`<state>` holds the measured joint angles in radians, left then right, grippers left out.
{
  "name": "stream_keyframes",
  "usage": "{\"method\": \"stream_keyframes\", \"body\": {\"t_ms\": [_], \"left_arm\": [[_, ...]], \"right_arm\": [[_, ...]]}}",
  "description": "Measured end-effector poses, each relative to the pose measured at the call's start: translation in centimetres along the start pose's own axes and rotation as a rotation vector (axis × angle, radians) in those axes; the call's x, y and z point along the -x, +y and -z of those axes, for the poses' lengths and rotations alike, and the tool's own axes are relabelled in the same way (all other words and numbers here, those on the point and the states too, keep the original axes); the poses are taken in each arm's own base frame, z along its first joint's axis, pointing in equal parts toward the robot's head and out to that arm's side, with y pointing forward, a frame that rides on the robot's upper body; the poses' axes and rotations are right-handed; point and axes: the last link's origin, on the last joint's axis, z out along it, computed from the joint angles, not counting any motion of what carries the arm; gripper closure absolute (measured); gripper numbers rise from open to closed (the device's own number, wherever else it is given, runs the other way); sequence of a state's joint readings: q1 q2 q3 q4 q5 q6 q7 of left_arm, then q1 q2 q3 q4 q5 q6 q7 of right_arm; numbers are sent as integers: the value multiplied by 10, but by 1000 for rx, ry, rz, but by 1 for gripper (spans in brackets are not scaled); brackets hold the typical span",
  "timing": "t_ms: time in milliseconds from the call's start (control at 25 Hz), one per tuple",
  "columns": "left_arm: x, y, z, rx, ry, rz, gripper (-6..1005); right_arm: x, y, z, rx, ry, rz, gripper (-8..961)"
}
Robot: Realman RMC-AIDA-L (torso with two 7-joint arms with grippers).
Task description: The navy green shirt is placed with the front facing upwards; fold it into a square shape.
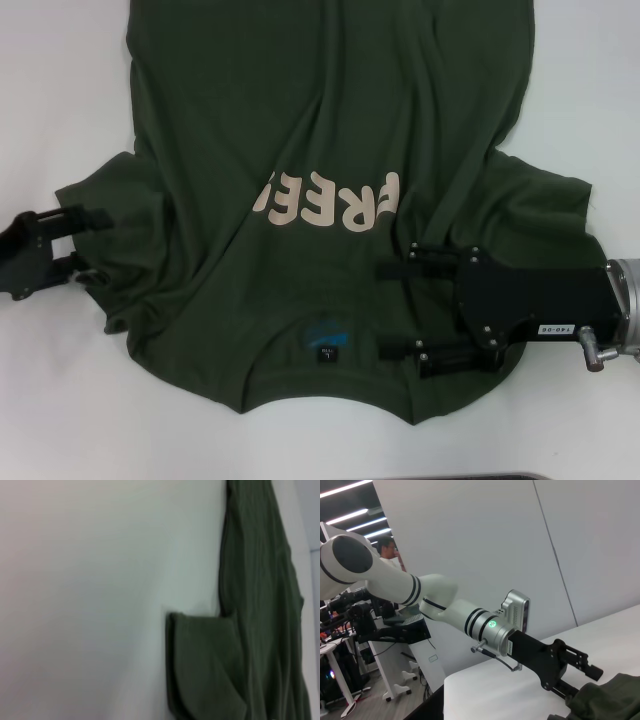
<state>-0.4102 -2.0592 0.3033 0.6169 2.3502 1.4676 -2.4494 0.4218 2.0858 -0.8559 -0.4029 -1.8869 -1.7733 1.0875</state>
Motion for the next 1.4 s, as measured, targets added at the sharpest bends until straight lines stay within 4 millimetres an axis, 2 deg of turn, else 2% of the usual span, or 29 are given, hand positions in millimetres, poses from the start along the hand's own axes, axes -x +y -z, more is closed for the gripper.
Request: {"method": "stream_keyframes", "body": {"t_ms": [160,400,560,800,1120,1400], "left_arm": [[-1,0,-4,-30,-16,-23,246],[-3,1,-6,-39,-13,-33,478],[-3,3,-7,-36,-23,-42,686],[-3,4,-7,-35,-33,-49,914],[-6,7,-5,-33,-31,-62,978],[-14,10,-1,-35,-16,-84,980]], "right_arm": [[0,0,0,1,0,-6,46],[0,0,0,0,2,-25,46],[0,0,0,-1,5,-26,46],[-1,0,0,-4,7,-27,47],[-1,-1,0,-9,5,-26,47],[0,-2,1,-11,6,-23,47]]}}
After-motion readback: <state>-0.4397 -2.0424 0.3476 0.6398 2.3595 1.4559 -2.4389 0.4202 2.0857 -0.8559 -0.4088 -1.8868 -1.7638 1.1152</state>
